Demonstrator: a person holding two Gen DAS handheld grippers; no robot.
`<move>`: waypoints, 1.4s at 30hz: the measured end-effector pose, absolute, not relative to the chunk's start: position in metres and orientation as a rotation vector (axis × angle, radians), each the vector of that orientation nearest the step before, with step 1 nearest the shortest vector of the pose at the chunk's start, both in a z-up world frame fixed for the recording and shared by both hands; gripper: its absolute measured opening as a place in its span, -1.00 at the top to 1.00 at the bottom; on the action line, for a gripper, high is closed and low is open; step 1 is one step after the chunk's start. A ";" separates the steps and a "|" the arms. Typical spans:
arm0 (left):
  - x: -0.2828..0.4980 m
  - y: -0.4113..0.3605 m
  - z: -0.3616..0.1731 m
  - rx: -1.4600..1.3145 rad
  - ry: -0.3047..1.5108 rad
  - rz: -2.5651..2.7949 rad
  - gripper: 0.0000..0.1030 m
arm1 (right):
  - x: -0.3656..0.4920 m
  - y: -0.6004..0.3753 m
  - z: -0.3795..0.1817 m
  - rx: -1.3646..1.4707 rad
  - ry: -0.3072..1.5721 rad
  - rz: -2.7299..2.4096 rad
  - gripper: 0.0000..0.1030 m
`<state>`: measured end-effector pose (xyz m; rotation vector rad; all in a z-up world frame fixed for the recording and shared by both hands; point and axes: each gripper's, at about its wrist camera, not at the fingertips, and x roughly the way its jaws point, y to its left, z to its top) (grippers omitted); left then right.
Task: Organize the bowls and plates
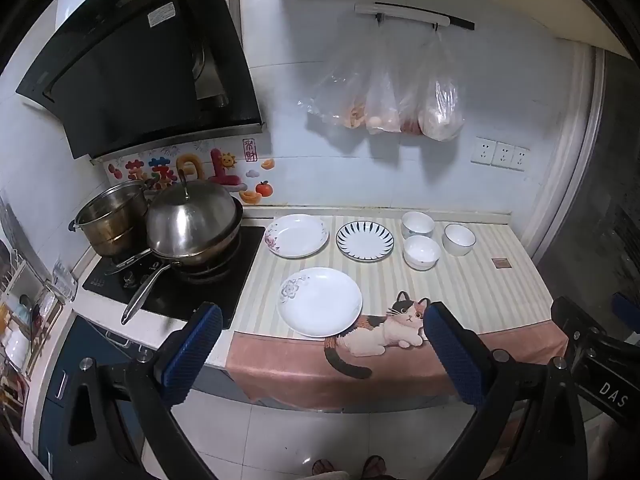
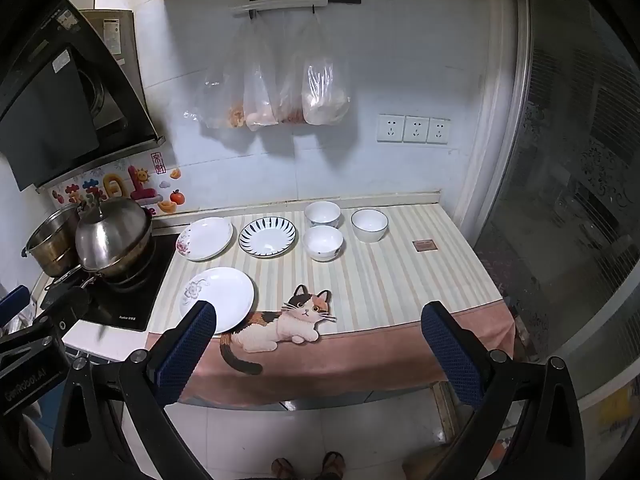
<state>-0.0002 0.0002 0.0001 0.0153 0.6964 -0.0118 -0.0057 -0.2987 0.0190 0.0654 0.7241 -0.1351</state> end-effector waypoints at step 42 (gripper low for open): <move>0.007 -0.002 0.002 0.024 0.700 -0.015 -1.00 | 0.003 -0.294 0.017 0.086 0.718 -0.116 -1.00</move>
